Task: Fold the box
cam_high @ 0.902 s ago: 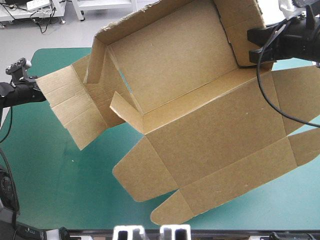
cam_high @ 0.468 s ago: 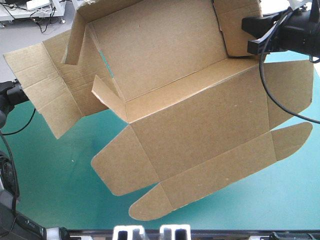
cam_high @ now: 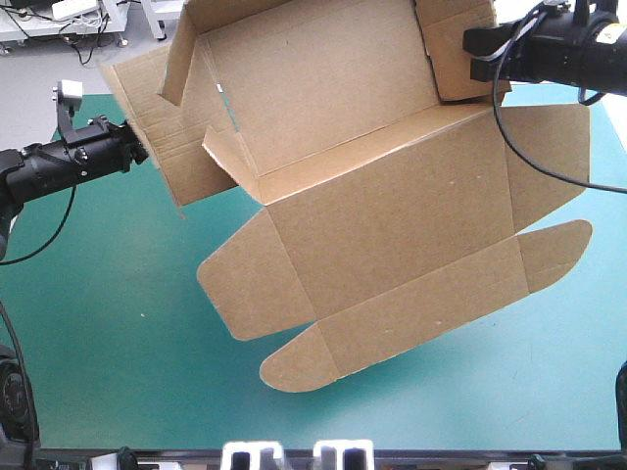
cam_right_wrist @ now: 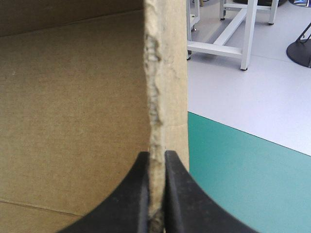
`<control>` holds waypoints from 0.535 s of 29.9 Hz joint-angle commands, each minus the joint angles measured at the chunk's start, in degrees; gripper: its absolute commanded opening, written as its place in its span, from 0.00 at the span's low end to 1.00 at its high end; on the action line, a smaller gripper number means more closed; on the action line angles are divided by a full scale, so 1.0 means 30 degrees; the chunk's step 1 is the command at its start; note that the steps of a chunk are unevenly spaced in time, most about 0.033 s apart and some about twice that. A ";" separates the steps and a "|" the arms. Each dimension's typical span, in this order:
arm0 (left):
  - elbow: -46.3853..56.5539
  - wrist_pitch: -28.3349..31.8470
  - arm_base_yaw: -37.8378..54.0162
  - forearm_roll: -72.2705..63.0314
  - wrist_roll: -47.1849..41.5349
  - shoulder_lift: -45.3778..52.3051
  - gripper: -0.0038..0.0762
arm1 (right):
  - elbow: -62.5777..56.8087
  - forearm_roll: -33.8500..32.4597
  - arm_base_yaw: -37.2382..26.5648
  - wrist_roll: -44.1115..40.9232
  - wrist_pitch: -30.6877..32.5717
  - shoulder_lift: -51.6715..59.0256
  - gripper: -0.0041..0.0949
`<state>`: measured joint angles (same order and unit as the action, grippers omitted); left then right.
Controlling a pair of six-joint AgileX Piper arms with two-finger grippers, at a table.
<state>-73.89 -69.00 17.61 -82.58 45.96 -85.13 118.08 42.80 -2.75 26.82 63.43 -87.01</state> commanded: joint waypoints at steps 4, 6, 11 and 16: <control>-0.0583 -0.1883 -0.1073 -0.2083 -0.0320 0.1495 0.04 | 0.0390 0.1313 -0.0115 0.0216 -0.1485 -0.0465 0.02; -0.0583 -0.1883 -0.1280 -0.2544 -0.0365 0.1676 0.04 | 0.0390 0.1313 -0.0115 0.0216 -0.1364 -0.0800 0.02; -0.0583 -0.1860 -0.1887 -0.3733 -0.0557 0.1892 0.04 | 0.0379 0.1266 -0.0115 0.0399 -0.1216 -0.1394 0.02; -0.0583 -0.1860 -0.3057 -0.4423 -0.0557 0.1892 0.03 | 0.0379 0.1126 -0.0115 0.0436 -0.1216 -0.1774 0.02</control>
<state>-73.93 -69.24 10.47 -89.69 44.84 -81.58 118.08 42.78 -2.75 28.11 63.45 -94.08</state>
